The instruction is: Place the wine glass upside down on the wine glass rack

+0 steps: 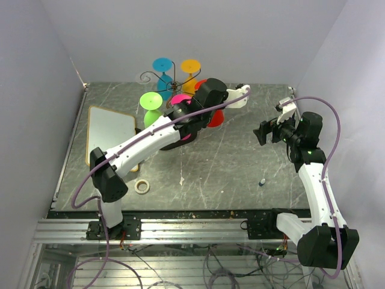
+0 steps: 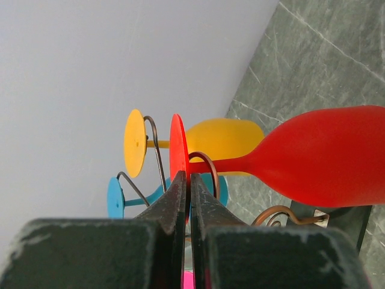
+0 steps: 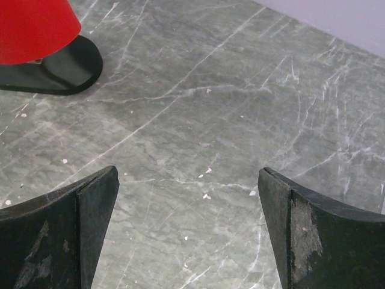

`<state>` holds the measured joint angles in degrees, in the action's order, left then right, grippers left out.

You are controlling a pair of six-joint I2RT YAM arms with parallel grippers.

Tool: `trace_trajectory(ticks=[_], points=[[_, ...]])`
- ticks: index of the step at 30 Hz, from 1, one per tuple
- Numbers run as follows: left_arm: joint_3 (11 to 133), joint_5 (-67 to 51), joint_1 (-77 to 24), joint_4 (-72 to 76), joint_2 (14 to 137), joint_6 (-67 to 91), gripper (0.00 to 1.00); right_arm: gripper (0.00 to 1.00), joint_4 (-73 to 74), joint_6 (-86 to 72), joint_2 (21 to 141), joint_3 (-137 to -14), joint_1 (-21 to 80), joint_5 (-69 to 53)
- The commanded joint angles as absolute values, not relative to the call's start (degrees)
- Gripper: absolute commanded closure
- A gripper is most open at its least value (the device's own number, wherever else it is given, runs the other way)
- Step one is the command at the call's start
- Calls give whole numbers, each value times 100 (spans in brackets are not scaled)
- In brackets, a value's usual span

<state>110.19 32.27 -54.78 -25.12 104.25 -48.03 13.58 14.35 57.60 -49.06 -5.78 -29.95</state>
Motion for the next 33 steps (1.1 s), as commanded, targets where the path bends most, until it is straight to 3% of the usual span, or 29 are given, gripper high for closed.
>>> trace_trajectory(ticks=[1,33], points=[[11171,3144,-5406,-2510,10503,-4745,92,0,1222,1450,5686,-4876,-601,-2937],[10758,3014,-5181,-2666,10113,-4649,92,0,1238,1498,5760,-4851,-598,-3013]])
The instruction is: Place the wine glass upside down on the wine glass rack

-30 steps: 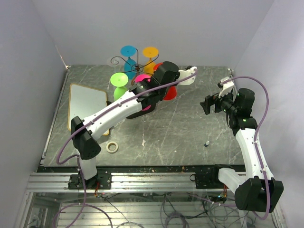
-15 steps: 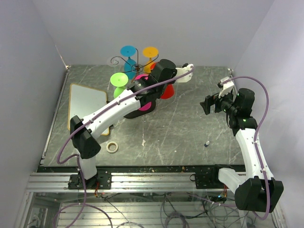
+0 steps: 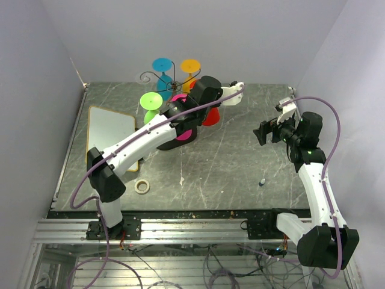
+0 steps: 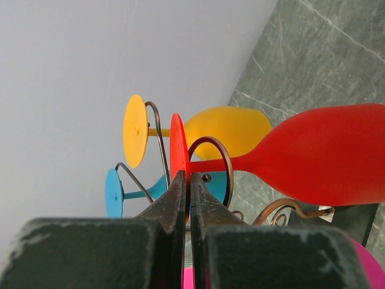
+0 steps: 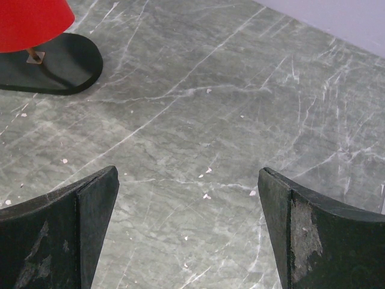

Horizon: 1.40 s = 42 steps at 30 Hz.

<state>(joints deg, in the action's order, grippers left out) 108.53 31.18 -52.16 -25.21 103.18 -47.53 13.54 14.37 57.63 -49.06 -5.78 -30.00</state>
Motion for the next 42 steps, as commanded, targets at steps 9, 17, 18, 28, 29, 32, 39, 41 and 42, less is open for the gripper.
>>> trace_trajectory(ticks=[9,17,18,28,29,32,39,41,42], points=[[10620,2855,-5177,-2760,9980,-4572,90,0,1247,1520,5787,-4843,-599,-3023],[10591,2688,-5177,-2872,9932,-4557,88,0,1266,1562,5826,-4842,-602,-3041],[10597,2677,-5178,-2888,9932,-4558,87,0,1266,1564,5828,-4843,-598,-3041],[10652,2668,-5178,-2975,9916,-4538,84,0,1274,1591,5845,-4838,-602,-3070],[10652,2657,-5178,-2984,9911,-4537,84,0,1277,1591,5845,-4835,-601,-3068],[10646,2631,-5177,-3021,9904,-4512,83,0,1281,1595,5839,-4834,-599,-3076],[10644,2620,-5180,-3095,9935,-4495,80,0,1280,1606,5855,-4826,-598,-3075],[10668,2623,-5177,-3132,9956,-4490,79,0,1283,1613,5854,-4820,-603,-3076],[10676,2621,-5177,-3145,9964,-4490,79,0,1283,1617,5861,-4823,-599,-3076]])
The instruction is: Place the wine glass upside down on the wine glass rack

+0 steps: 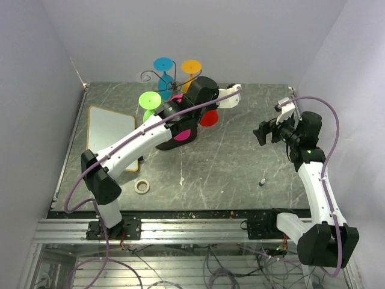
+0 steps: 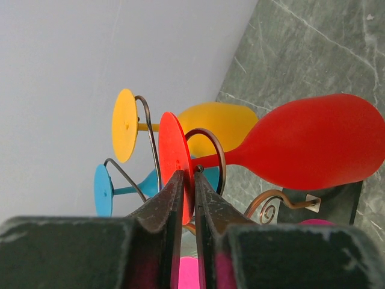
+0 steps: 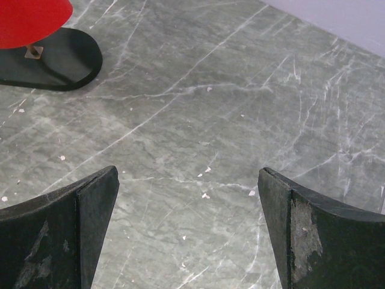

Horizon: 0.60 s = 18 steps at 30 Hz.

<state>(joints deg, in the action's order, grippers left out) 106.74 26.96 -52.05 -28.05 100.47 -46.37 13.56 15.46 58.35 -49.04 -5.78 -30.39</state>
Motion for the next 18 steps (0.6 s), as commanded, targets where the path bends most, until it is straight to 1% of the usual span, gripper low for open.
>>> trace_trajectory(ticks=[1,18], points=[[10678,2619,-5177,-3153,9967,-4484,78,0,1282,1619,5862,-4825,-602,-3076],[10661,2692,-5179,-3094,9917,-4505,71,0,1283,1661,5873,-4805,-598,-3067]])
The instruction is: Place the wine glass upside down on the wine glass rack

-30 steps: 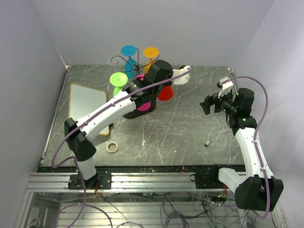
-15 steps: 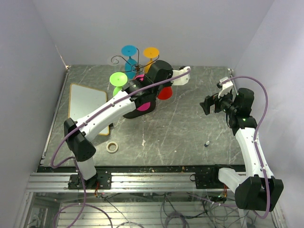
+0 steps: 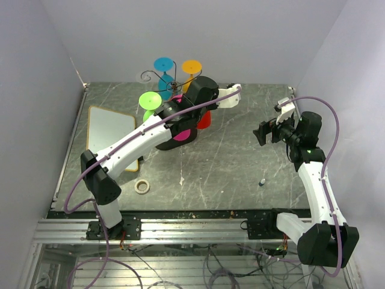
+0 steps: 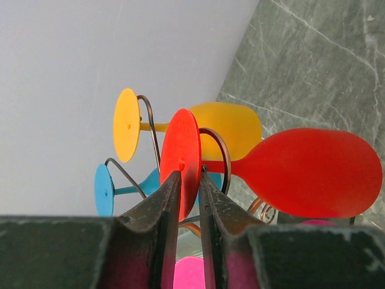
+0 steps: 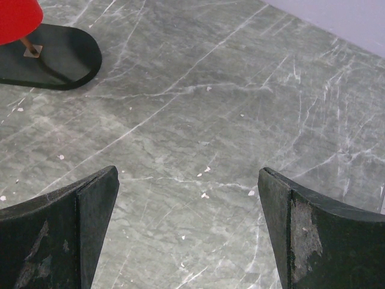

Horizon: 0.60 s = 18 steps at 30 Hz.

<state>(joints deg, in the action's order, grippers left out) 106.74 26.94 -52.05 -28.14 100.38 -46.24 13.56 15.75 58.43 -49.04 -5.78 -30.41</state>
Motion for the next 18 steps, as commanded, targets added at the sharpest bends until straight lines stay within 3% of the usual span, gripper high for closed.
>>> trace_trajectory(ticks=[1,18], points=[[10661,2702,-5178,-3087,9910,-4504,70,0,1281,1667,5872,-4807,-598,-3067],[10558,2737,-5181,-3052,9818,-4535,65,0,1371,1721,5972,-4849,-597,-3046]])
